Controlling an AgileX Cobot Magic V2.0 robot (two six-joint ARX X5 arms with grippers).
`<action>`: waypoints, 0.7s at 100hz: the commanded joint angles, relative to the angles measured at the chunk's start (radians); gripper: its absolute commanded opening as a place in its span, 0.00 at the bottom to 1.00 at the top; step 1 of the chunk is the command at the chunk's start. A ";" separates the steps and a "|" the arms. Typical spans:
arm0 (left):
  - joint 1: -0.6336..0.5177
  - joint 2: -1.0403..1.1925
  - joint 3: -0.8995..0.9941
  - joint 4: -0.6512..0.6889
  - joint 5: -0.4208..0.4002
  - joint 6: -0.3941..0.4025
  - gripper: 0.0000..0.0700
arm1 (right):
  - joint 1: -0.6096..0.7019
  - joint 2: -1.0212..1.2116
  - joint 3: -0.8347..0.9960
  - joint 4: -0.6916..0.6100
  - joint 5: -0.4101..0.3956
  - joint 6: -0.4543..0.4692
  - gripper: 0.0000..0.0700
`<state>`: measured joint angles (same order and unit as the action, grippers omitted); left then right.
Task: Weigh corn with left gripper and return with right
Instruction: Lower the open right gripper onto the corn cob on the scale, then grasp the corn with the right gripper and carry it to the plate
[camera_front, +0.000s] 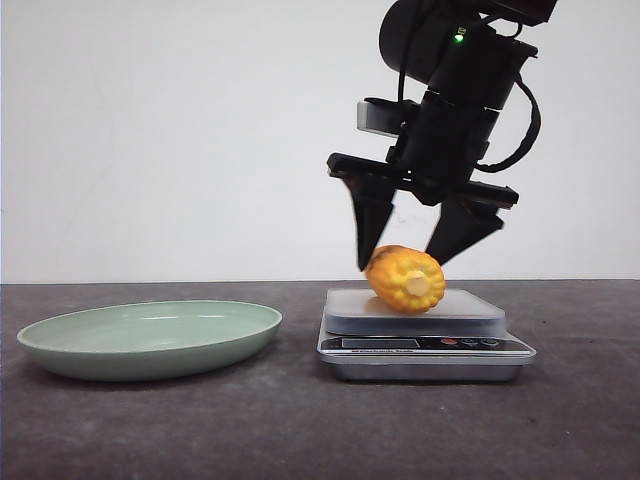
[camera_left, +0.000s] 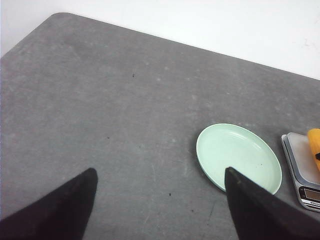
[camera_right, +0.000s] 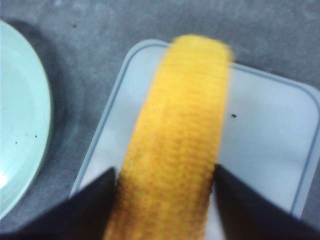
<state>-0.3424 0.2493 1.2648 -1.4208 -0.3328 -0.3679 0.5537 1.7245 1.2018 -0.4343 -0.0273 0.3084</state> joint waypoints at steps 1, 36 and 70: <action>-0.001 -0.003 0.012 -0.031 0.005 0.012 0.68 | 0.009 0.016 0.021 0.008 0.006 0.011 0.16; -0.001 -0.003 0.012 -0.029 0.004 0.015 0.68 | 0.008 -0.040 0.034 -0.009 0.024 -0.014 0.00; -0.001 -0.003 0.012 0.011 0.000 0.016 0.68 | 0.157 -0.095 0.211 -0.012 -0.044 -0.026 0.00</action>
<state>-0.3424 0.2481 1.2648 -1.4200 -0.3336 -0.3588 0.6628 1.5909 1.3777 -0.4541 -0.0765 0.2882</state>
